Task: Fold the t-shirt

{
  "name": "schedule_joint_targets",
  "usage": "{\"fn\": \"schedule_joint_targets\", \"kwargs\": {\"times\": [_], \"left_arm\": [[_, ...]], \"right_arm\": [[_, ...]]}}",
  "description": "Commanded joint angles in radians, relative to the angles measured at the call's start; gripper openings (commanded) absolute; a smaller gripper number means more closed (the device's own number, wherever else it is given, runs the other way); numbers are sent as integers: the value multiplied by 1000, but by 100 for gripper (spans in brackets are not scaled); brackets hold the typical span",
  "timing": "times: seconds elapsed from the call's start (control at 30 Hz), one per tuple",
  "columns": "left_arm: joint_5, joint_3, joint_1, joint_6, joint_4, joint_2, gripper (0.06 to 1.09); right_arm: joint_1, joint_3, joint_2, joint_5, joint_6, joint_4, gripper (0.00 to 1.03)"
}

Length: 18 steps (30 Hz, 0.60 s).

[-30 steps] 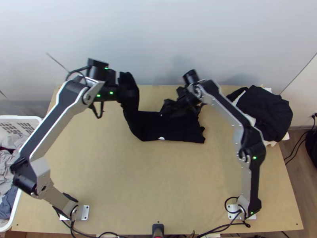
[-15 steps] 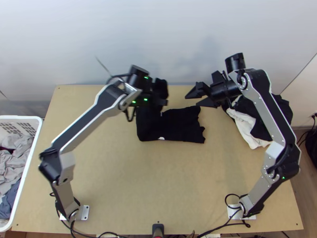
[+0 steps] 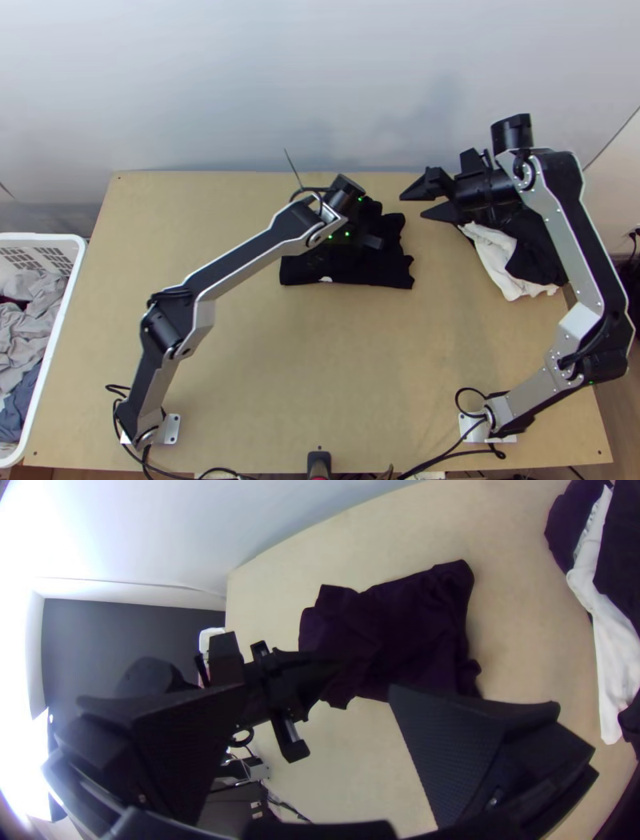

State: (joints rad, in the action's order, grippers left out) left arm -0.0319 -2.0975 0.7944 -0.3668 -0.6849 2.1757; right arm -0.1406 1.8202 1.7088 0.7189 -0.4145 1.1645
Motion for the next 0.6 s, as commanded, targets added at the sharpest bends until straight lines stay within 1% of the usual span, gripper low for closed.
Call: {"fn": "schedule_joint_targets", "kwargs": {"times": [0.0,0.2,0.23,0.27,0.3,0.33,0.37,0.4,0.57], "left_arm": [[17,-9,17,0,50,90,10],[38,-91,22,-8,65,193,10],[38,-110,26,-11,65,207,15],[38,-125,32,-14,65,219,35],[38,-136,37,-12,61,220,59],[38,-144,42,-12,50,216,80],[36,-160,42,-14,24,205,99],[35,-183,39,-15,-7,194,105],[33,-190,-9,-23,-71,4,105]], "right_arm": [[13,-36,-32,-1,0,-2,98],[7,-75,-66,-3,29,-2,99],[6,-75,-69,-3,31,-3,99],[7,-71,-72,-3,33,-6,99],[9,-65,-72,-3,33,-12,99],[13,-61,-72,-3,33,-19,99],[18,-59,-74,-3,34,-29,99],[24,-62,-78,-3,36,-43,99],[26,-167,-109,-9,36,-146,99]]}}
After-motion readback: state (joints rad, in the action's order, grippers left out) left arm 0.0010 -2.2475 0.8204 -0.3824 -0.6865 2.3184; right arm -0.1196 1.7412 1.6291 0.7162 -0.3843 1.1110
